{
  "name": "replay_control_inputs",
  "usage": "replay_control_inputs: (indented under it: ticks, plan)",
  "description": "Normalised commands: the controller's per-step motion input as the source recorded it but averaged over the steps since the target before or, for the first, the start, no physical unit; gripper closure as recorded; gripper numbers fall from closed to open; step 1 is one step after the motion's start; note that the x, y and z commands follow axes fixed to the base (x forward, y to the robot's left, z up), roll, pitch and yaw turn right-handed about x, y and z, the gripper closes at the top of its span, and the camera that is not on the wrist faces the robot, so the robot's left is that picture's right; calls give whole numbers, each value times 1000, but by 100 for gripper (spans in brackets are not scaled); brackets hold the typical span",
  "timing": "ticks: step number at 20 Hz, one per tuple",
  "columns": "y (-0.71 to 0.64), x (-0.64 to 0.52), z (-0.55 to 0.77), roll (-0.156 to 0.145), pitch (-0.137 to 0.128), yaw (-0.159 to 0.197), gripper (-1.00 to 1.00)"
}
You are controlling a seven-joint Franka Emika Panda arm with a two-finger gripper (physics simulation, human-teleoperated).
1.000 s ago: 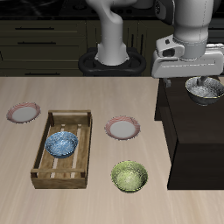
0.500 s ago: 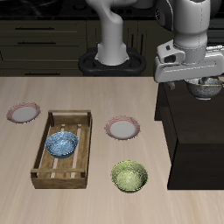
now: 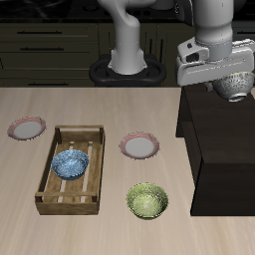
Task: Place the black bowl onto the plate that is in the center of the table
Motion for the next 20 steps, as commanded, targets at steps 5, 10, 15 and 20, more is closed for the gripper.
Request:
replay_control_inputs:
  ticks: [5,10,15,20]
  plan:
    - [-127,-32,64,-4,-17,-4,100]
    - [-330,-186,136,-7,-26,-27,100]
    - [-532,-233,86,-17,-24,-37,100]
    - [-489,-220,52,-31,-38,2,100]
